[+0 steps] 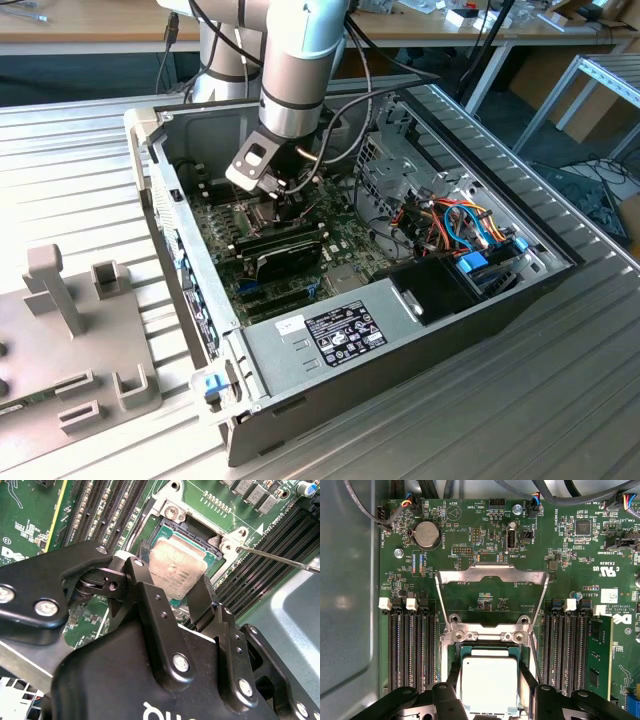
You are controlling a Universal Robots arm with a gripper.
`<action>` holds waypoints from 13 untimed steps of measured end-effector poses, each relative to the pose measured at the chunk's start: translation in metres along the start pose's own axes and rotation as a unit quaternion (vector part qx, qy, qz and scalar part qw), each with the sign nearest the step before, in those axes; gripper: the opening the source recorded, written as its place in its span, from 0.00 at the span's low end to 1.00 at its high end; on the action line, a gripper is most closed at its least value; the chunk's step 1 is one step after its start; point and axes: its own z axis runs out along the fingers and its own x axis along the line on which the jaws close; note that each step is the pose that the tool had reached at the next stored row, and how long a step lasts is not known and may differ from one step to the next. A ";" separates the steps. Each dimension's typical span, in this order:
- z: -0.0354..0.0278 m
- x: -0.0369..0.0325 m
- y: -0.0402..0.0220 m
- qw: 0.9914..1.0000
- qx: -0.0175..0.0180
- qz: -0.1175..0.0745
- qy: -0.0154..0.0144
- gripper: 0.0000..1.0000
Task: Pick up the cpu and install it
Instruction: 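Place the cpu into insertion slot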
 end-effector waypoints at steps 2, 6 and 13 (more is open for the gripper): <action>0.0001 0.0000 0.0000 1.000 0.000 0.000 0.000 0.55; 0.0001 0.0002 0.0000 1.000 0.000 0.000 0.000 0.55; 0.0002 0.0006 -0.0005 1.000 0.000 0.000 0.000 0.55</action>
